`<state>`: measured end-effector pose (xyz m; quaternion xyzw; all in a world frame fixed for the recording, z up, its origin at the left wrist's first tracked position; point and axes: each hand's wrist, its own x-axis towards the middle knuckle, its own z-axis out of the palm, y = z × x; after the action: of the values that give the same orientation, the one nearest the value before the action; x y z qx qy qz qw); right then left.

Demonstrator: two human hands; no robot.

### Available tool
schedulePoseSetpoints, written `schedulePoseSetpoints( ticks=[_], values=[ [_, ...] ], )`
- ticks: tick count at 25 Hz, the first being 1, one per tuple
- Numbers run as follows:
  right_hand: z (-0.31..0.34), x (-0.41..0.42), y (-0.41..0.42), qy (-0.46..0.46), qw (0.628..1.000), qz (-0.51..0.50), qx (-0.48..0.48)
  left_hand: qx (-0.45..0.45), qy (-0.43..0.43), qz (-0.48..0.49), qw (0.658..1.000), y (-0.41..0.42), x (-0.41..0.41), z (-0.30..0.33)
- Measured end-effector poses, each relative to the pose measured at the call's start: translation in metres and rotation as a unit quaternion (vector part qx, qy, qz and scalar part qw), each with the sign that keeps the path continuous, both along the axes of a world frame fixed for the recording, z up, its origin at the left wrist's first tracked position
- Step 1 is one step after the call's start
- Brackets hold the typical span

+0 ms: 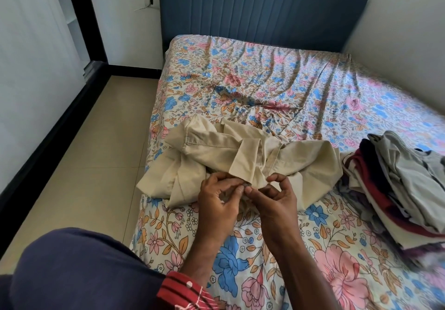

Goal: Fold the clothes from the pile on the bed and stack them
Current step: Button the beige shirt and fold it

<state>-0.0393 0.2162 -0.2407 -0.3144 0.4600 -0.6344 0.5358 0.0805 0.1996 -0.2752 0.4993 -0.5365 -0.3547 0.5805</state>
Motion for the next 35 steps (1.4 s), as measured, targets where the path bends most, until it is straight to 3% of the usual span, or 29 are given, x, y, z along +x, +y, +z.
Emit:
schedulePoseSetpoints(
  ticks=[5,9,15,19,22,30,35],
  values=[
    [-0.001,0.011,0.005,0.059,0.997,-0.051,0.010,-0.042,-0.100,0.124,0.986,0.004,-0.009,0.002],
    [-0.002,0.020,0.006,0.083,0.991,-0.102,-0.001,-0.034,-0.149,0.170,0.974,0.005,-0.010,0.004],
    [-0.007,0.021,0.003,0.123,0.979,-0.164,0.004,-0.073,-0.191,0.127,0.971,0.016,-0.019,0.003],
    [-0.010,0.022,0.005,0.142,0.972,-0.184,0.023,-0.047,-0.135,0.177,0.974,0.009,-0.016,0.000],
    [-0.008,0.029,0.011,0.130,0.980,-0.147,0.015,-0.044,-0.165,0.208,0.963,0.005,-0.013,0.001],
    [-0.010,0.026,0.008,0.130,0.975,-0.181,0.023,-0.120,-0.246,0.171,0.946,0.011,-0.022,0.001],
    [-0.010,0.017,0.006,0.115,0.979,-0.166,0.027,-0.132,-0.228,0.119,0.957,0.010,-0.025,-0.003]
  ],
)
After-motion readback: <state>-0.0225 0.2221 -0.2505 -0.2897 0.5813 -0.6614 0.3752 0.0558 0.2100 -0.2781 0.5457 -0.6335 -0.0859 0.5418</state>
